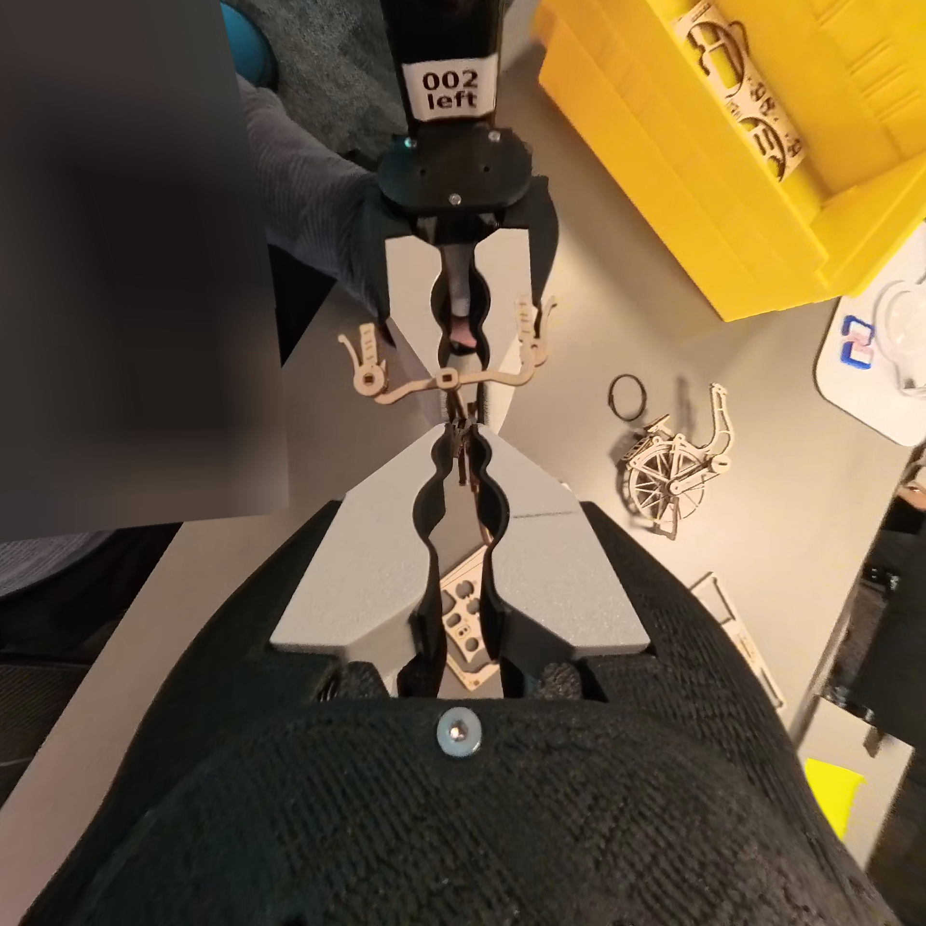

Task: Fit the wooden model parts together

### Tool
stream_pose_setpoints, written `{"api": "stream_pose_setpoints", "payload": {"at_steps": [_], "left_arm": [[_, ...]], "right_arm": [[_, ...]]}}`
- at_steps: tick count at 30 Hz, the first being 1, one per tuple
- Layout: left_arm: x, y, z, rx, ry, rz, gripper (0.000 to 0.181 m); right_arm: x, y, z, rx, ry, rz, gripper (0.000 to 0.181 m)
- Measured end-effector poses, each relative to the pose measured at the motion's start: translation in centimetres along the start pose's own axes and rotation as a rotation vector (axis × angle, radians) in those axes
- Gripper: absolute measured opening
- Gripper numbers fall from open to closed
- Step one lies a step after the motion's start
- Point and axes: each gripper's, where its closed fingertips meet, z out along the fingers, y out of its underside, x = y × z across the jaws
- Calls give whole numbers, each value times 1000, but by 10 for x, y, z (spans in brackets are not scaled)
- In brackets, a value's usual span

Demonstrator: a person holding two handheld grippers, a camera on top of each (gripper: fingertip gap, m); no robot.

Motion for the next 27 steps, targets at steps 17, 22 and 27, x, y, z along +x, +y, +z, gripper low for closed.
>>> {"api": "stream_pose_setpoints", "payload": {"at_steps": [17,22,27], "left_arm": [[2,36,8,-252,-73,243,8],[-2,57,8,-392,-102,320,7],[-10,81,6,-546,-127,359,8]], "right_arm": [[-3,33,15,-133,165,-314,4],[2,48,27,-40,302,-376,4],[10,65,41,167,457,-324,4]]}}
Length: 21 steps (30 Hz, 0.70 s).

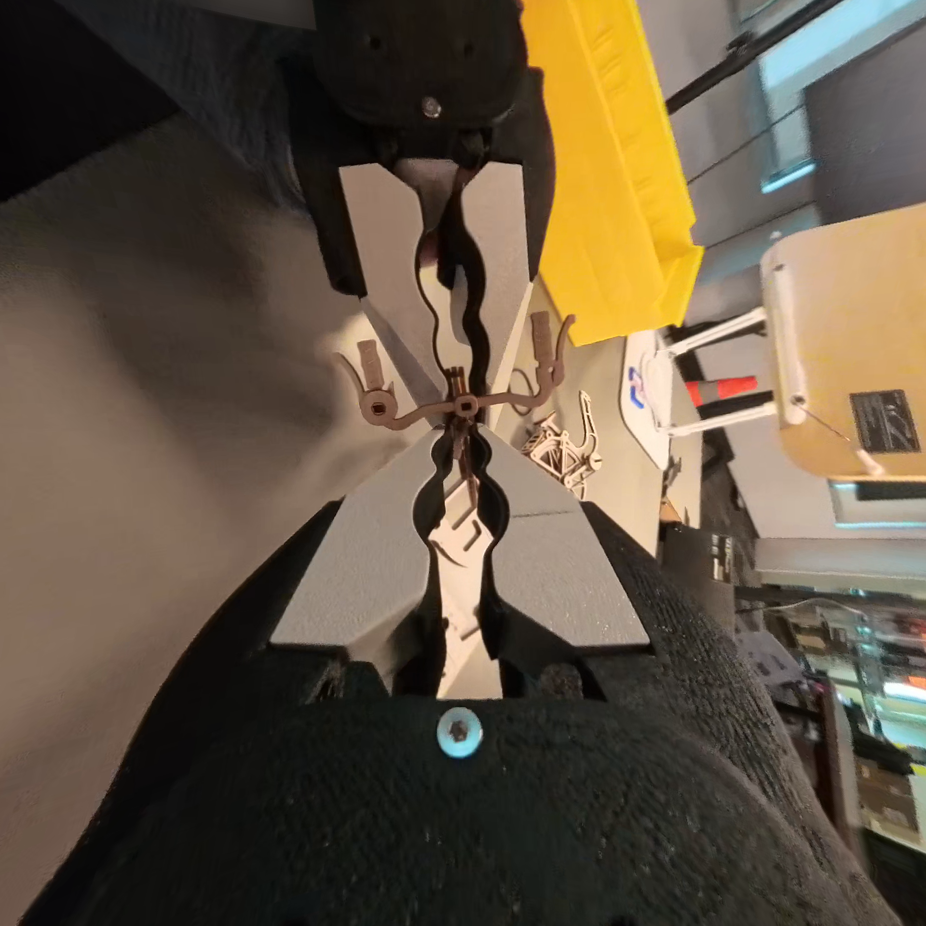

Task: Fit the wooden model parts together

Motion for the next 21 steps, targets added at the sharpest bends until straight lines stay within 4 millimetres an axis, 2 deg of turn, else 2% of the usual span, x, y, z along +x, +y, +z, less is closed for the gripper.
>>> {"api": "stream_pose_setpoints", "payload": {"at_steps": [5,11,21], "left_arm": [[3,16,8,-99,17,26,8],[11,32,13,-191,43,99,8],[22,46,16,-272,72,218,8]], "right_arm": [[-5,12,8,119,149,58,4],[-16,23,15,162,242,69,3],[-30,32,20,116,230,-102,3]]}}
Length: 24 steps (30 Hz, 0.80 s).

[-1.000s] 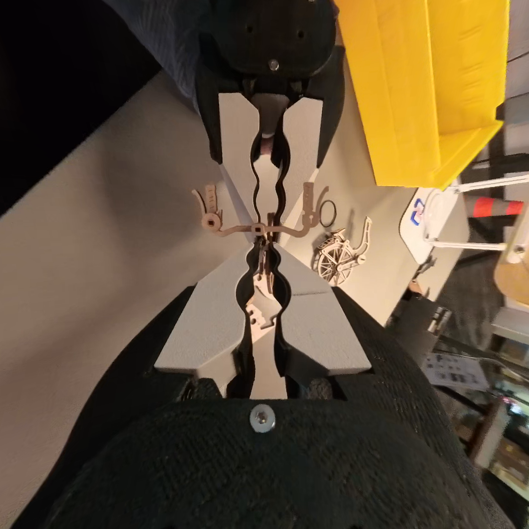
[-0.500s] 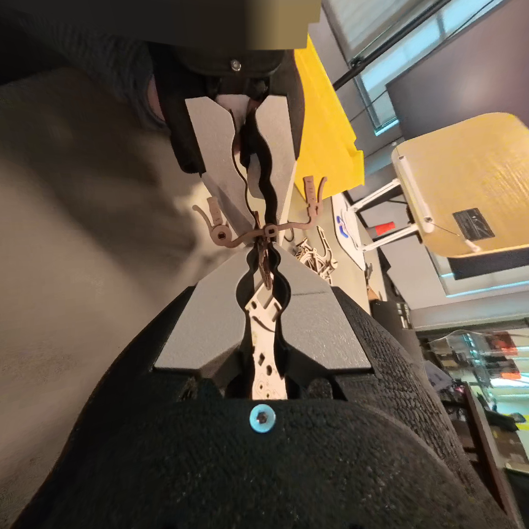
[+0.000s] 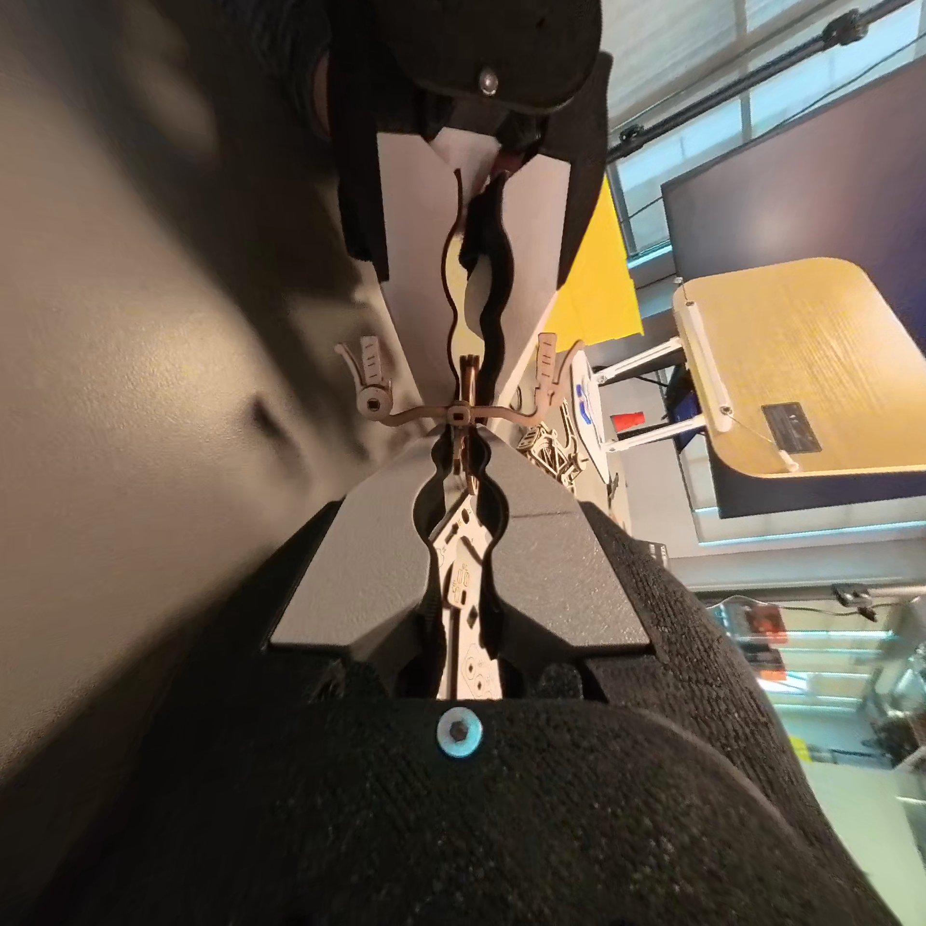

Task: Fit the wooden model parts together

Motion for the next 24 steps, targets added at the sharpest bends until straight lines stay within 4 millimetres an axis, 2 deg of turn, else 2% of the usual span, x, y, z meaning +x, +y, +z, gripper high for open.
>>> {"api": "stream_pose_setpoints", "payload": {"at_steps": [9,20,24], "left_arm": [[5,4,4,-14,31,-16,8],[3,4,4,-15,32,-39,8],[0,3,4,-3,20,-60,8]], "right_arm": [[-6,4,2,0,-4,-156,3],[-5,4,2,-32,45,-268,3],[0,2,2,-2,15,-107,3]]}}
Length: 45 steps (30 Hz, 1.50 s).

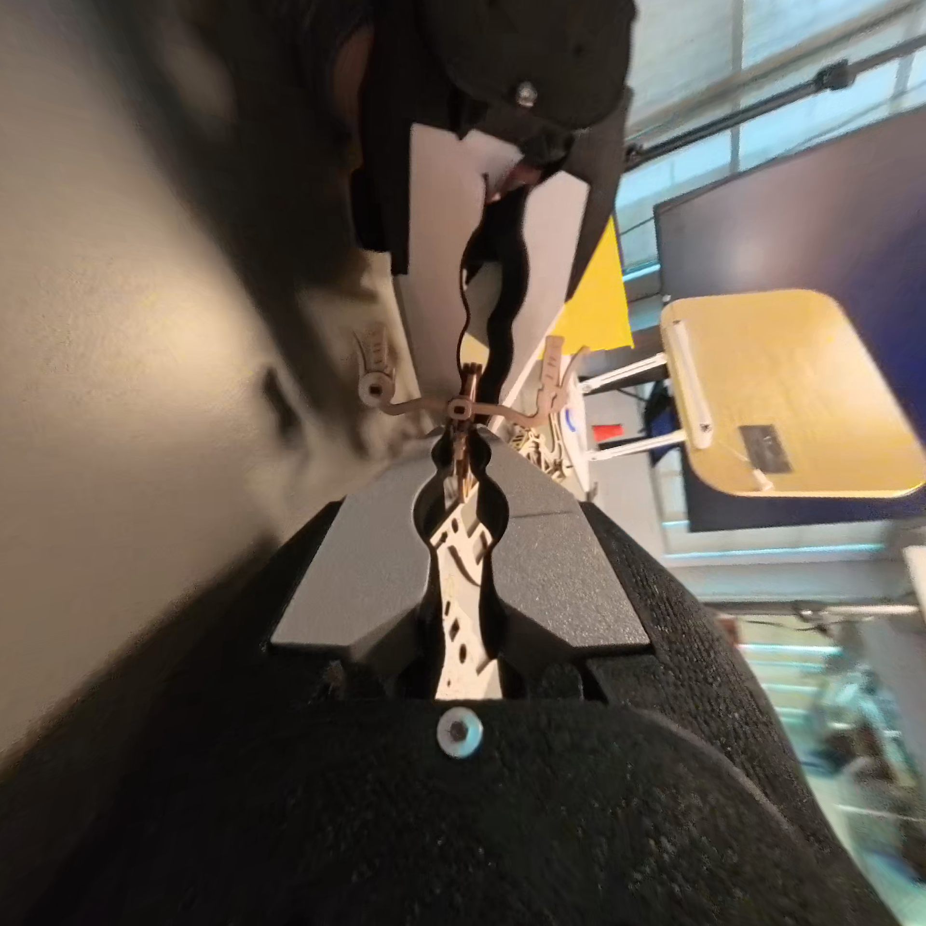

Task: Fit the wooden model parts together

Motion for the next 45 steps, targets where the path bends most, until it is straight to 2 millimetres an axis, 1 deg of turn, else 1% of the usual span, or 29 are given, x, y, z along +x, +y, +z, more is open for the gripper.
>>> {"api": "stream_pose_setpoints", "payload": {"at_steps": [3,6,9,14,17,21,25,28,33,39,45], "left_arm": [[-5,-2,-1,17,-17,-28,9],[-6,-1,-1,10,-26,-20,8],[-7,-1,-1,13,-31,-25,8],[-5,-2,-2,4,-40,10,8],[-5,-2,-2,-1,-46,27,8],[-5,-1,-1,-21,-56,51,8],[-6,2,1,-59,-91,86,8],[-8,4,2,-90,-117,112,8],[-8,5,4,-122,-143,148,8],[-7,6,6,-131,-135,145,8],[-9,5,5,-116,-132,107,8]], "right_arm": [[4,-1,0,21,-22,136,3],[5,0,1,26,-35,178,3],[6,-1,1,25,-24,156,3],[5,-1,0,0,9,-1,3],[4,-2,0,-11,24,-63,3],[3,0,2,-14,-6,-20,3],[4,2,3,-29,-56,95,3],[3,5,3,-50,-83,145,3],[3,7,3,-70,-96,141,3],[2,7,3,-91,-70,-3,3],[5,4,1,-37,-68,70,3]]}}
